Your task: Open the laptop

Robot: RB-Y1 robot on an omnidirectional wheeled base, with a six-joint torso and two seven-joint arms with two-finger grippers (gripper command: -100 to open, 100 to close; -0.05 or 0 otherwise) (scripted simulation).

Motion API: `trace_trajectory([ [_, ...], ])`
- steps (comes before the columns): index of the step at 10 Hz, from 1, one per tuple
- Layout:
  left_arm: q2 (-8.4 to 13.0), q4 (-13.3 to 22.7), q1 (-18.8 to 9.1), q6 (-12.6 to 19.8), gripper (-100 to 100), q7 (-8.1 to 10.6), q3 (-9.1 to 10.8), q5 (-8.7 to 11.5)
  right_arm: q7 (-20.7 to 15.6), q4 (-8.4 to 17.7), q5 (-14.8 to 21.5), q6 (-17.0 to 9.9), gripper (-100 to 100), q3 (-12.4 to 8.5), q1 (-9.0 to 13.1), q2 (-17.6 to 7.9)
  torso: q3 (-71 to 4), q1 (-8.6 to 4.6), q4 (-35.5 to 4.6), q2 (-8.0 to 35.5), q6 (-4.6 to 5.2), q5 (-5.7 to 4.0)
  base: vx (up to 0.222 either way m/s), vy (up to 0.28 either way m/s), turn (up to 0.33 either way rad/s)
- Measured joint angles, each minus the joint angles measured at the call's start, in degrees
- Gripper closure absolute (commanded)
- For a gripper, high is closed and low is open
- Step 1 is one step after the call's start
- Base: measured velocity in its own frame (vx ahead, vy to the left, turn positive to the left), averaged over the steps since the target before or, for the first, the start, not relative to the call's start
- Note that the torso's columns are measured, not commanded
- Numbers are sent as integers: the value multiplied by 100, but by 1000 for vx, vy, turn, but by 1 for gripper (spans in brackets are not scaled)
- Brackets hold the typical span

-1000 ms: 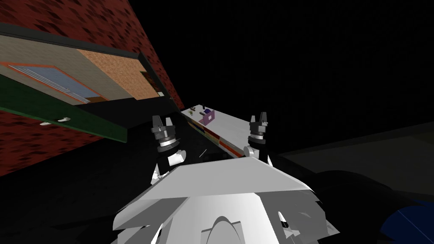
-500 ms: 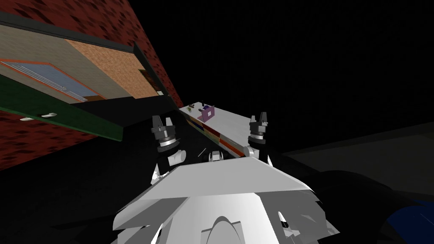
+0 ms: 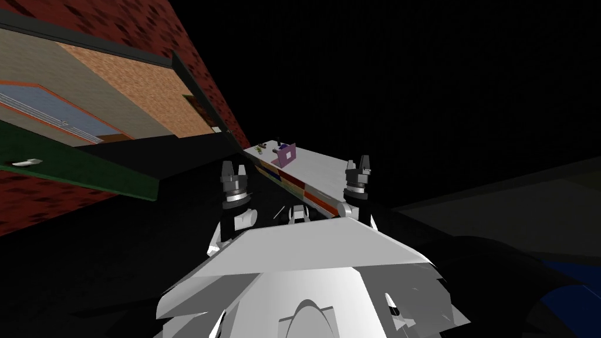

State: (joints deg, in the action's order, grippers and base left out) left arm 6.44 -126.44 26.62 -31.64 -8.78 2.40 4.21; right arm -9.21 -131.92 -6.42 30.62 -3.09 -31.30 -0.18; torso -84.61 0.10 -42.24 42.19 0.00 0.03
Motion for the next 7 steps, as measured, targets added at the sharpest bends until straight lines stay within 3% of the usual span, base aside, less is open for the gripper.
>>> trace_trajectory([
  [5, 321, 482, -22, 567, -100, -113, -255, -274, 0, 0, 0, 0, 0, 0, 0, 0, 5, -7, -5, 11, -2, -2, 70, 99, -143],
  [7, 372, 644, -14, 746, -100, -158, -356, -380, 0, 0, 0, 0, 0, 0, 1, 0, 16, -26, -10, 30, 1, -7, -14, 50, -109],
])
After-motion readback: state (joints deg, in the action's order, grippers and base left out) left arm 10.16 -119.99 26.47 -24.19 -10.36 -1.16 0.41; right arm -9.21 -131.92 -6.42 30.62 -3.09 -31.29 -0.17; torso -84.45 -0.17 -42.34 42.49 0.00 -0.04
